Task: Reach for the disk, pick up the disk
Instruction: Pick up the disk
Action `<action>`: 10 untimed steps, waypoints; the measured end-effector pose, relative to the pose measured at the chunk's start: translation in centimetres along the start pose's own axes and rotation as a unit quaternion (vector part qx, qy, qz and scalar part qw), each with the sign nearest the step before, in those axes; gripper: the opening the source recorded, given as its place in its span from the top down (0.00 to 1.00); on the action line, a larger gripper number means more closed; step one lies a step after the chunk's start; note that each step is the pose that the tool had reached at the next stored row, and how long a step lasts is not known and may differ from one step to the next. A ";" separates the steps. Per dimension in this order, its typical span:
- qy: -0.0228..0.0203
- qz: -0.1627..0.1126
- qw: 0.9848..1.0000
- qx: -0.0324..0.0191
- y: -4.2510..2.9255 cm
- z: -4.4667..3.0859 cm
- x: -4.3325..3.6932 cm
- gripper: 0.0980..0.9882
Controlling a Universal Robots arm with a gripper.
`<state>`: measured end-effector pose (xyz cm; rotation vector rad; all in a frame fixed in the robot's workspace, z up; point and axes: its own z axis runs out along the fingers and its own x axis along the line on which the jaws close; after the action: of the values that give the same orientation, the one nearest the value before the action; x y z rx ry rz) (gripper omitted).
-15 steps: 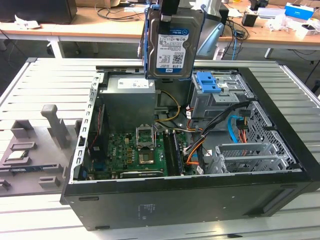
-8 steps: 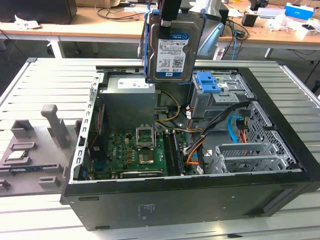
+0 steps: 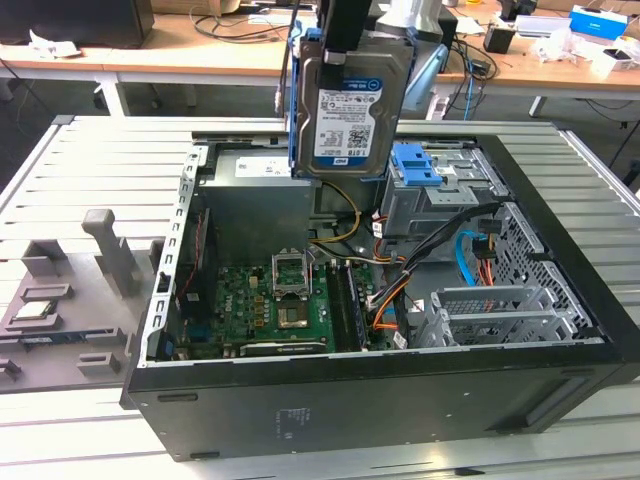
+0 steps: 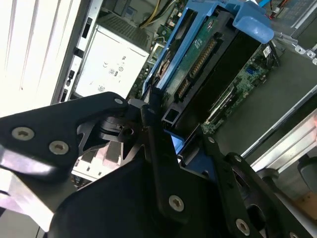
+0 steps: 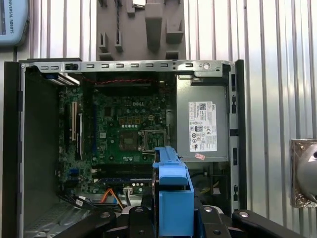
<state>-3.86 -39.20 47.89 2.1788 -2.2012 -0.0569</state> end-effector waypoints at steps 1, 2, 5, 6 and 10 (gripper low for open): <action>0.000 0.000 1.000 0.000 0.00 0.00 0.21 0.70; 0.000 0.000 1.000 0.000 -0.01 0.00 0.46 0.70; 0.000 0.000 1.000 0.000 -0.01 0.01 1.10 0.70; 0.000 0.000 1.000 0.000 -0.01 0.01 1.29 0.70; 0.000 0.000 1.000 0.000 -0.02 0.03 2.22 0.70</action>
<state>-3.86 -41.42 47.87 2.1788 -2.2012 -0.0569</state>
